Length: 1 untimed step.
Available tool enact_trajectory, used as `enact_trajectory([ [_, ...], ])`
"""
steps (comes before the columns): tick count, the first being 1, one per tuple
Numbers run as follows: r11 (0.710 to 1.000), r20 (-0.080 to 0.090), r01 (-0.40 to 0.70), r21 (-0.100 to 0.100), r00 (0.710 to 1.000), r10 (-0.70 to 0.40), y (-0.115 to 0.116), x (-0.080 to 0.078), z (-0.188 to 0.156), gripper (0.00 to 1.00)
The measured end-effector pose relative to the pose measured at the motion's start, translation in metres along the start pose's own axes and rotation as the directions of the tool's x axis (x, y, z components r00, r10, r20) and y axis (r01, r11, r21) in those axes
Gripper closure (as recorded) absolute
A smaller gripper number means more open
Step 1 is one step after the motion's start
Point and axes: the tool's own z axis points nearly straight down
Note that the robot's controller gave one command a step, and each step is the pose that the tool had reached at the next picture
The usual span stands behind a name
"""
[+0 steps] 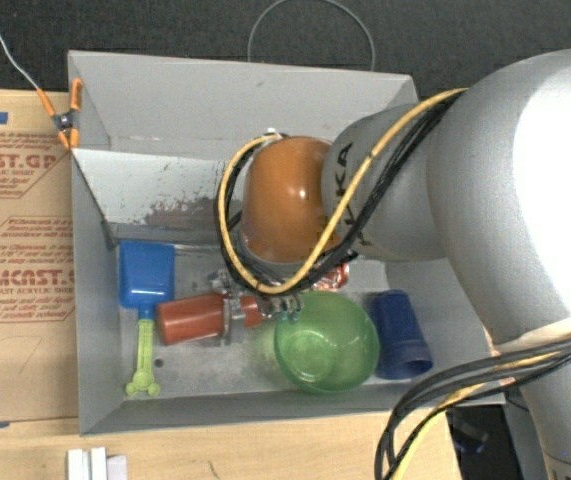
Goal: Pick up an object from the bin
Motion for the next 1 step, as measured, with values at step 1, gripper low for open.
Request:
enact_trajectory([
  [1,1.0,0.001,0.0,0.0,1.0,0.0,0.0001,-0.0001,-0.0104,1.0],
])
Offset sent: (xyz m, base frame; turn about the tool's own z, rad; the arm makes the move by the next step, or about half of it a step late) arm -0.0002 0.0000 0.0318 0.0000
